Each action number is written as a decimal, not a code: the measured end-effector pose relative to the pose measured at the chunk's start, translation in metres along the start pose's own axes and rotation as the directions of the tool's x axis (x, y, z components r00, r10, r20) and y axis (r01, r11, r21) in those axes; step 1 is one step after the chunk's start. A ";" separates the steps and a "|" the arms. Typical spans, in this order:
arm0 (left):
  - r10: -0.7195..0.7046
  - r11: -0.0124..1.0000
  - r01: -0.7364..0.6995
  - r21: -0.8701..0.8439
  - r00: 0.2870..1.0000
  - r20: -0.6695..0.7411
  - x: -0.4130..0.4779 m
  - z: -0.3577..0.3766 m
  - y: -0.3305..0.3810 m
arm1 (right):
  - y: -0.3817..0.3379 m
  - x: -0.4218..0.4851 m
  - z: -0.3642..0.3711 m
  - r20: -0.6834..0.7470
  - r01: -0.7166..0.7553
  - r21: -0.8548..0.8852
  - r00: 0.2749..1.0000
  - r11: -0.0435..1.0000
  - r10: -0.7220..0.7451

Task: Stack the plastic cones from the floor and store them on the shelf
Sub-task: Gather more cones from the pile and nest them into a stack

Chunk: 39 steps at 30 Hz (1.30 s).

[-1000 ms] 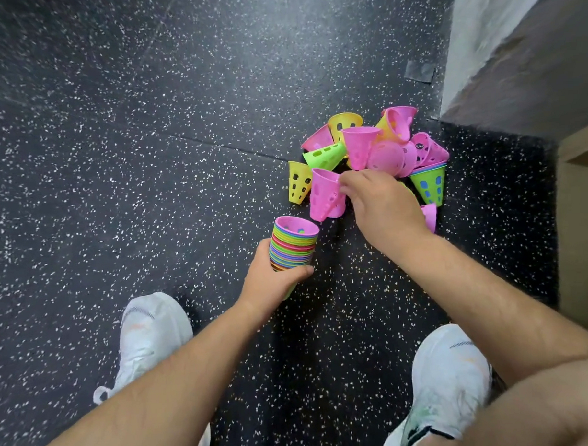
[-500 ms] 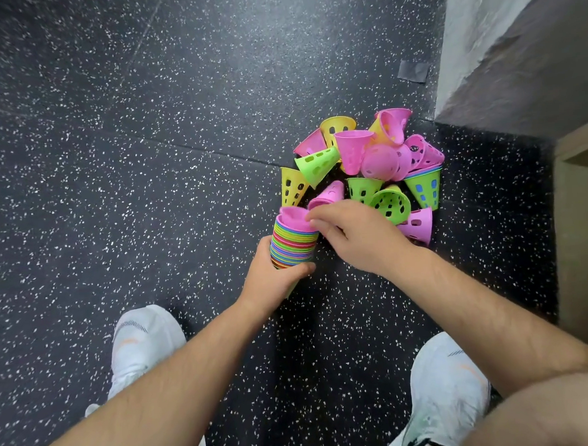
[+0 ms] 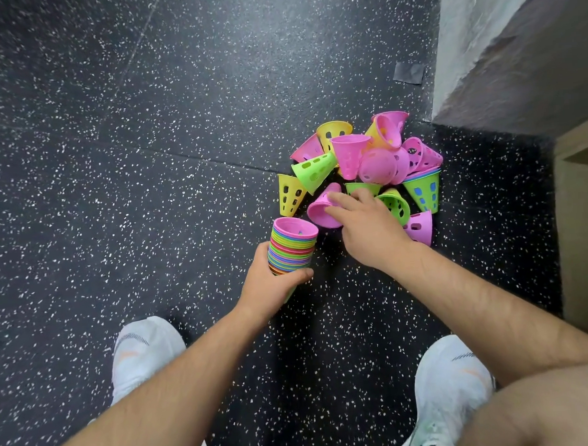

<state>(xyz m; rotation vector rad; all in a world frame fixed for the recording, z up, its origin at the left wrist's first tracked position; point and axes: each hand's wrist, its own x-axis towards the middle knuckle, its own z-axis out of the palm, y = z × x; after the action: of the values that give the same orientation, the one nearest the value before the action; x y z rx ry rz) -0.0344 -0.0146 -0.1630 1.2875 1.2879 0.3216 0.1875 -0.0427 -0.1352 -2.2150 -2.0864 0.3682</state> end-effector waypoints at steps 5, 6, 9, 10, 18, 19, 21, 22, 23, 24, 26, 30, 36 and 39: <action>-0.005 1.000 0.005 0.001 1.000 -0.006 0.002 0.000 0.003 | 0.001 -0.002 -0.008 -0.163 0.018 0.025 0.986 1.000 -0.014; 0.001 1.000 -0.001 0.003 1.000 -0.002 0.002 0.001 0.005 | 0.002 -0.003 -0.010 -0.203 0.006 0.046 0.979 0.999 0.003; 0.029 0.999 -0.029 0.016 1.000 0.012 0.001 0.008 0.006 | 0.012 -0.008 -0.018 -0.296 -0.008 0.098 0.954 0.995 0.037; 0.036 0.999 -0.036 0.025 0.999 0.015 0.000 0.010 0.007 | 0.016 -0.011 -0.023 -0.325 -0.011 0.115 0.945 0.993 0.048; 0.081 0.995 -0.086 0.045 0.992 0.100 -0.009 0.042 0.024 | 0.038 -0.050 -0.056 -0.378 -0.092 0.441 0.884 0.893 0.277; 0.087 0.995 -0.092 0.047 0.990 0.110 -0.010 0.047 0.025 | 0.040 -0.055 -0.057 -0.352 -0.100 0.467 0.890 0.879 0.288; 0.103 0.993 -0.109 0.040 0.986 0.135 -0.013 0.058 0.030 | 0.042 -0.067 -0.059 -0.330 -0.100 0.476 0.900 0.874 0.283; 0.107 0.993 -0.114 0.038 0.984 0.145 -0.014 0.064 0.033 | 0.042 -0.073 -0.061 -0.329 -0.093 0.451 0.907 0.888 0.262; 0.112 0.992 -0.119 0.035 0.981 0.158 -0.014 0.070 0.035 | 0.042 -0.079 -0.061 -0.320 -0.074 0.405 0.922 0.911 0.217; 0.116 0.992 -0.123 0.035 0.979 0.169 -0.015 0.076 0.037 | 0.042 -0.084 -0.062 -0.285 -0.041 0.350 0.947 0.936 0.149; 0.120 0.992 -0.126 0.024 0.976 0.182 -0.015 0.089 0.040 | 0.045 -0.093 -0.059 -0.123 -0.017 0.378 0.990 0.926 0.069; 0.102 0.993 -0.113 0.045 0.975 0.199 -0.017 0.107 0.042 | 0.068 -0.113 -0.048 -0.044 -0.255 0.609 0.935 0.751 0.353; 0.078 0.982 -0.112 0.153 0.974 0.210 -0.017 0.121 0.043 | 0.103 -0.114 -0.027 0.015 -0.517 0.591 0.775 0.620 0.632; 0.086 0.978 -0.119 0.172 0.978 0.190 -0.015 0.124 0.045 | 0.102 -0.101 -0.019 0.087 -0.547 0.552 0.788 0.630 0.609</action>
<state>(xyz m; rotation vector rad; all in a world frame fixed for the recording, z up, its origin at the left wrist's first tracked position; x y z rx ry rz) 0.0836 -0.0747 -0.1474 1.5071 1.1173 0.1557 0.2862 -0.1484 -0.1272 -2.3659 -0.9438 0.7570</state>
